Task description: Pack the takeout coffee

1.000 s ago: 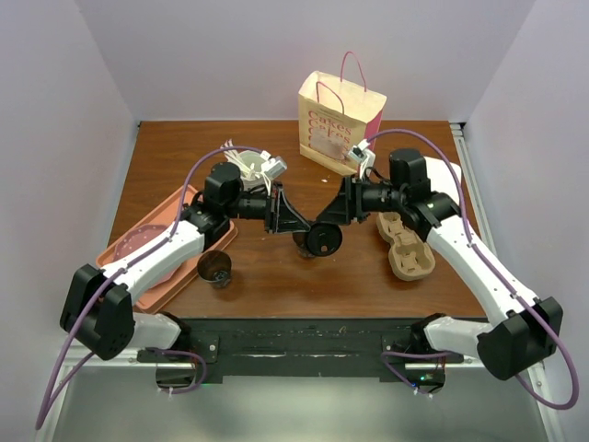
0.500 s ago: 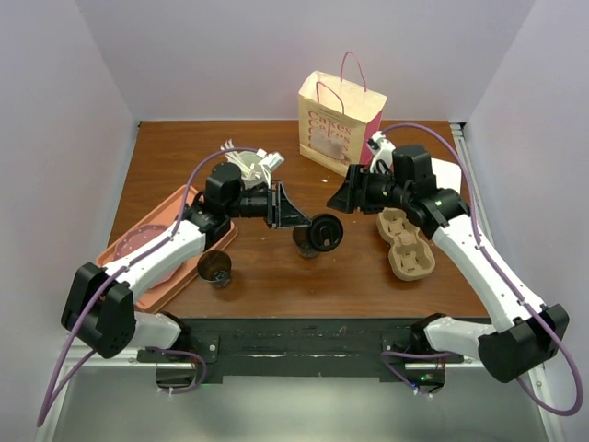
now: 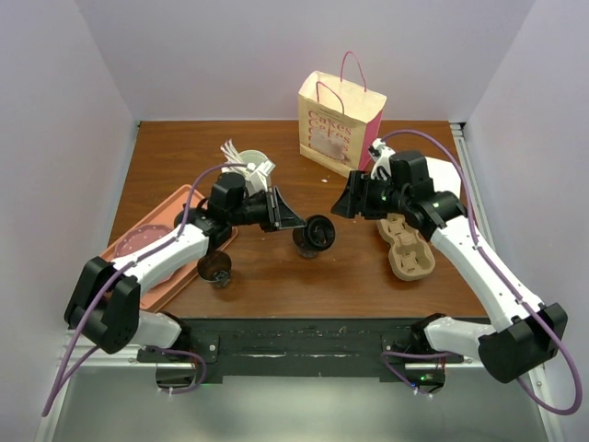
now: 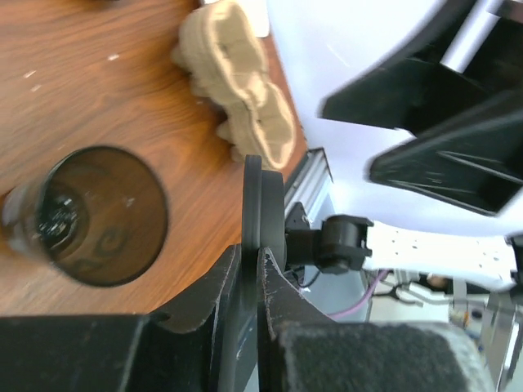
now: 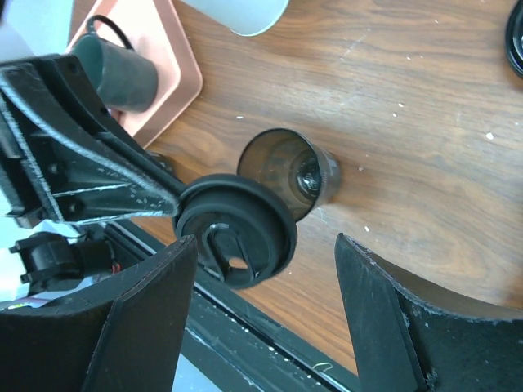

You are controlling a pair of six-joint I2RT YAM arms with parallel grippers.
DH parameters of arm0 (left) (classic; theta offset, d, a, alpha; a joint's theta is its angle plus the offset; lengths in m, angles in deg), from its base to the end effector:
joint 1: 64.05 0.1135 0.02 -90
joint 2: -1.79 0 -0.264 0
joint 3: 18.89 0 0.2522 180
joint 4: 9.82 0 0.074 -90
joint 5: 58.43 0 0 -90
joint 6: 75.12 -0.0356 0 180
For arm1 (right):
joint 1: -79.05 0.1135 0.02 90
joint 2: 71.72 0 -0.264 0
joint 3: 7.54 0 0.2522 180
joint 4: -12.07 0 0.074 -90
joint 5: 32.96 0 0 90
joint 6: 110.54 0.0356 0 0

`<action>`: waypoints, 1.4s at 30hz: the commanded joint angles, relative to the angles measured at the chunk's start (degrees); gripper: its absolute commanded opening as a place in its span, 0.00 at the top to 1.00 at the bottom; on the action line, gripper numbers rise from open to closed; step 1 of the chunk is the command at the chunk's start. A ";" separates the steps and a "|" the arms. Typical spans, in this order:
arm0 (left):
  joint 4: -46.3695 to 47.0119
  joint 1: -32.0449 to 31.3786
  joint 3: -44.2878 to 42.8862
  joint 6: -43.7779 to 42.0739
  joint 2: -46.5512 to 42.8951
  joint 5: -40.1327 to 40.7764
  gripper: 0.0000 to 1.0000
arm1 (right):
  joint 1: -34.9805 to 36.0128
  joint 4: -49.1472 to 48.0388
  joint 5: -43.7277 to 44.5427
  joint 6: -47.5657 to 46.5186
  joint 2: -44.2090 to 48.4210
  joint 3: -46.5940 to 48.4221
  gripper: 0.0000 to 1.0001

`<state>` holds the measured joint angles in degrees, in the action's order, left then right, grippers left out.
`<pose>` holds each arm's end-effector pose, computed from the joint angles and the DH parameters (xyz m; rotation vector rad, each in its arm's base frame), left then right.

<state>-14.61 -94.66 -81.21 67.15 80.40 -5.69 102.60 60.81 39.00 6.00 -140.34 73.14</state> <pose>0.2519 -0.1741 0.2648 0.0847 2.2075 -1.5214 0.2311 0.1127 0.3476 -0.1230 2.2989 0.8178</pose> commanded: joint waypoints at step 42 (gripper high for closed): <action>23.28 6.00 9.00 11.80 1.46 -6.42 1.00 | -0.35 -11.78 -14.56 1.84 -7.14 -8.12 0.30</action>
<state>2.79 -89.31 -72.82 77.14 84.37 -9.60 102.60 52.68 27.45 6.40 -148.63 65.73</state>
